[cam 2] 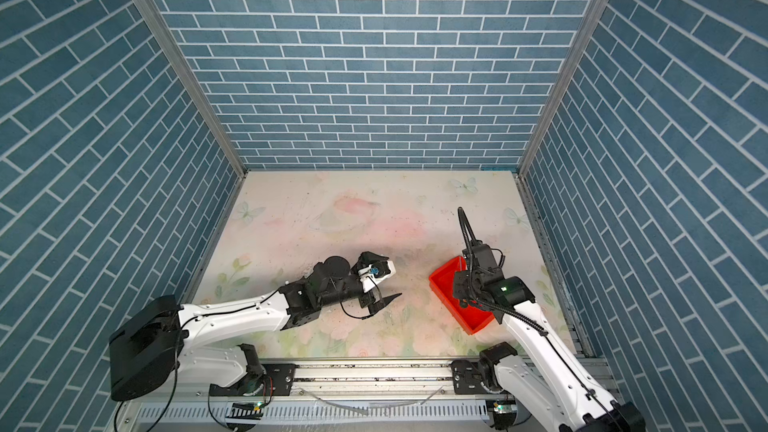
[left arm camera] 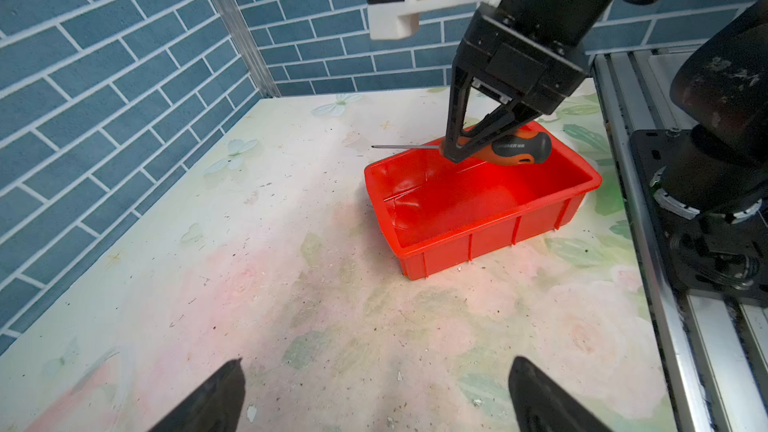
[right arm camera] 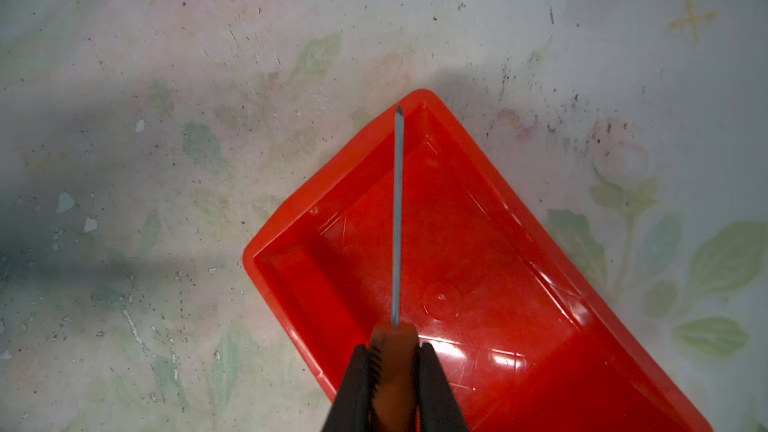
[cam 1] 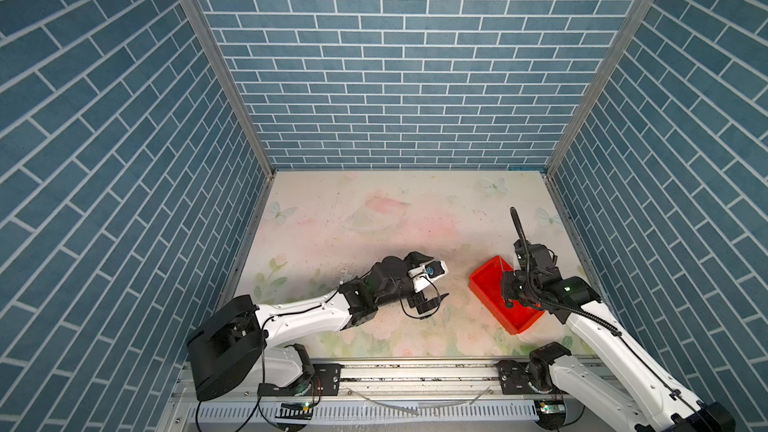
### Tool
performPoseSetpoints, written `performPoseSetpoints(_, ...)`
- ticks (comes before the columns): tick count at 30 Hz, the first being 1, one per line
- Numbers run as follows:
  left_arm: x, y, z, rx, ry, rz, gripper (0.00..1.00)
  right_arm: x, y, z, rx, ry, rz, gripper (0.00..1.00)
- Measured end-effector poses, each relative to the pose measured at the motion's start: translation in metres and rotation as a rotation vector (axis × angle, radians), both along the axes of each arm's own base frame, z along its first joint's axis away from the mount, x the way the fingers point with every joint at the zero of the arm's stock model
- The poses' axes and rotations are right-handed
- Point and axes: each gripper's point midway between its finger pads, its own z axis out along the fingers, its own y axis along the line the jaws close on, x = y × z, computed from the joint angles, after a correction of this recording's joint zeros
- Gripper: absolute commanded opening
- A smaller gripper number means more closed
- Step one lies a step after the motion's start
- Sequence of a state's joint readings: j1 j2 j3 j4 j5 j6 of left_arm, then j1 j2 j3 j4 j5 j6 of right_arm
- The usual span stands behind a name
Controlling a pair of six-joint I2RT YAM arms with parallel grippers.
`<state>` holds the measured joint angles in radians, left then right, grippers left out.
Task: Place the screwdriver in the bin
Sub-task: 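Lift the screwdriver with the right gripper and carry it over the red bin, then lower the screwdriver into the red bin and open the right gripper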
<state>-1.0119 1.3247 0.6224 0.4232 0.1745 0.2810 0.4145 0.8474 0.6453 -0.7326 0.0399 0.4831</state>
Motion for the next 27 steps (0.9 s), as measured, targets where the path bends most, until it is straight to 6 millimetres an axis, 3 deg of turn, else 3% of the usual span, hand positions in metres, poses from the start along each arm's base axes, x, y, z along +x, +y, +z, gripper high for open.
performPoseSetpoints(17,-0.015,-0.002,0.001,-0.004,0.036,-0.046,1.00,0.025,0.013,-0.038,-0.028,0.061,0.020,0.00)
performPoseSetpoints(27,-0.018,0.000,-0.004,0.017,0.057,-0.054,1.00,0.029,0.013,-0.062,-0.046,0.098,0.011,0.00)
